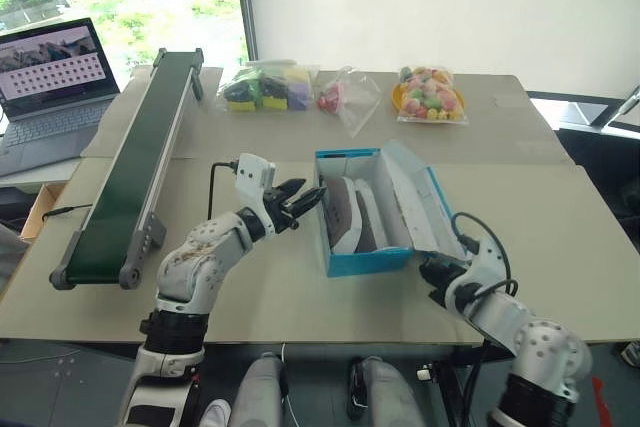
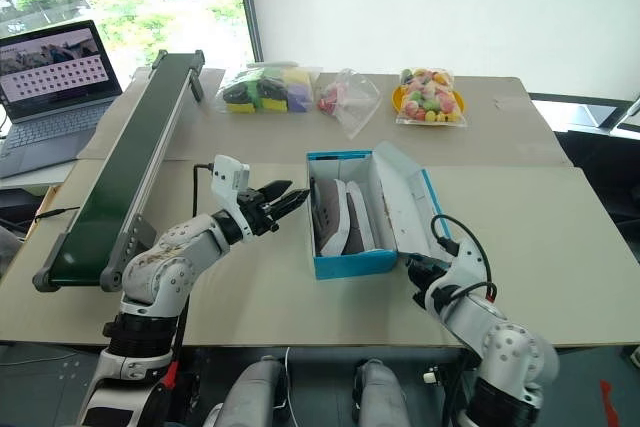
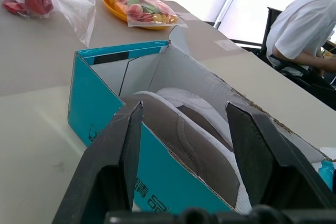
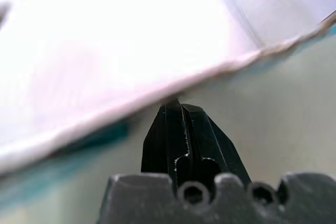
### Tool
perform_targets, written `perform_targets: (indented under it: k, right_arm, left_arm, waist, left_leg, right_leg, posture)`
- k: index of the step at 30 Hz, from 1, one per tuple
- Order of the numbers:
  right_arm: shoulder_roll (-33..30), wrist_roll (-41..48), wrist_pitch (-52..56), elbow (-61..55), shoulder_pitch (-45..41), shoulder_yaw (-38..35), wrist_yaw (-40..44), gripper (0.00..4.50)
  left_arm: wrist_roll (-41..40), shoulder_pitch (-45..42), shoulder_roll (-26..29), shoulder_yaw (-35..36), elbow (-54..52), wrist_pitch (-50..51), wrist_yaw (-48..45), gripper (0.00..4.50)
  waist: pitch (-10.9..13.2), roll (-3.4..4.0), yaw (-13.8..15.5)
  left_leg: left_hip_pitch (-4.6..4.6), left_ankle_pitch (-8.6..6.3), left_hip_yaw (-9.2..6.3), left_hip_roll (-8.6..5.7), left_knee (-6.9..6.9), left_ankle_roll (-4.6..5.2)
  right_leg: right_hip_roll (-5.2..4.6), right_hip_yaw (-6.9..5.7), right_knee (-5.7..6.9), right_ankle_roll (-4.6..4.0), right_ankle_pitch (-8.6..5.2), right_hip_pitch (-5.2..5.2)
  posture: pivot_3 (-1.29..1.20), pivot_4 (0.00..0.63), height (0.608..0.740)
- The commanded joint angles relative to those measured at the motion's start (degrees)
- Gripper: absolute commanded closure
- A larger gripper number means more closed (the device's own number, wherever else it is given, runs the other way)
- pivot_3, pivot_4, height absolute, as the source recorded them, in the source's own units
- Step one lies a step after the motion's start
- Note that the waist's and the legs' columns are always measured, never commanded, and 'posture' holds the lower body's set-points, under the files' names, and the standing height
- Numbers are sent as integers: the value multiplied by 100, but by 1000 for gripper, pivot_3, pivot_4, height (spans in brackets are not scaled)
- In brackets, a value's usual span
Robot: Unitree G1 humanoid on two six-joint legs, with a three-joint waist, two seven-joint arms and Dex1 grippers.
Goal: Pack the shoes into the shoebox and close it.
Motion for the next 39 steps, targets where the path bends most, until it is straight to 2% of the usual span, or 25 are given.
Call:
perform_targets:
  k: [1, 7, 11, 16, 21, 28, 33, 39]
  right_arm:
    - [522, -137, -1189, 200, -372, -428, -488, 4482]
    - [1040, 149, -2551, 978, -820, -672, -488, 4482]
    - [1245, 1092, -3546, 1716, -1311, -775, 209, 4482]
    - [1062, 2132, -3853, 2056, -1593, -481, 1086, 4482]
    - [902, 2678, -3943, 1904, -1594, -144, 1569, 4482]
    - [613, 2573, -4000, 735, -1297, 826, 2949, 4482]
    - [27, 1749, -3796, 713, -1289, 1605, 3249, 4482]
    - [-564, 1146, -3720, 954, -1501, 1905, 3261, 4482]
  left_arm:
    - [4, -126, 26, 37, -124, -15, -52, 1833]
    - [-17, -124, 92, 54, -196, 49, -67, 1833]
    - [-28, -143, 110, 58, -235, 81, -45, 1833]
    - [-37, -165, 139, 47, -257, 127, -49, 1833]
    - [-27, -223, 172, 90, -215, 158, -62, 1833]
    - [-26, -240, 170, 100, -239, 192, -23, 1833]
    - [-26, -233, 149, 111, -272, 212, 7, 1833]
    - [-29, -205, 157, 137, -316, 227, 24, 1833]
  waist:
    - [0, 4, -3]
    - [0, 12, -9]
    - [0, 15, -20]
    - [1, 21, -48]
    - [2, 23, -66]
    - [9, 35, -66]
    - [7, 35, -56]
    - [7, 35, 0]
  left_leg:
    - [0, 0, 1, 0, 0, 0]
    - [0, 9, 16, -4, 1, 15]
    - [0, 15, 20, -4, 1, 24]
    - [2, 14, 18, -2, 5, 23]
    - [2, 26, 18, -3, 8, 41]
    - [-1, 27, 17, -2, 7, 44]
    - [0, 28, 24, -2, 9, 43]
    - [1, 27, 28, -4, 11, 39]
  right_leg:
    - [0, 1, 2, 0, 0, -1]
    - [4, 8, 12, 4, 5, -3]
    - [7, 11, 15, 29, 20, -5]
    - [9, 14, 24, 28, 21, -4]
    - [8, 19, 60, 22, 17, -19]
    - [12, 33, 74, 15, 13, -38]
    - [13, 33, 74, 12, 11, -35]
    - [9, 33, 74, 4, 6, -34]
  posture:
    - [0, 150, 681]
    - [0, 150, 681]
    - [0, 150, 681]
    - [0, 150, 681]
    - [0, 150, 681]
    - [0, 150, 681]
    - [0, 150, 681]
    - [0, 150, 681]
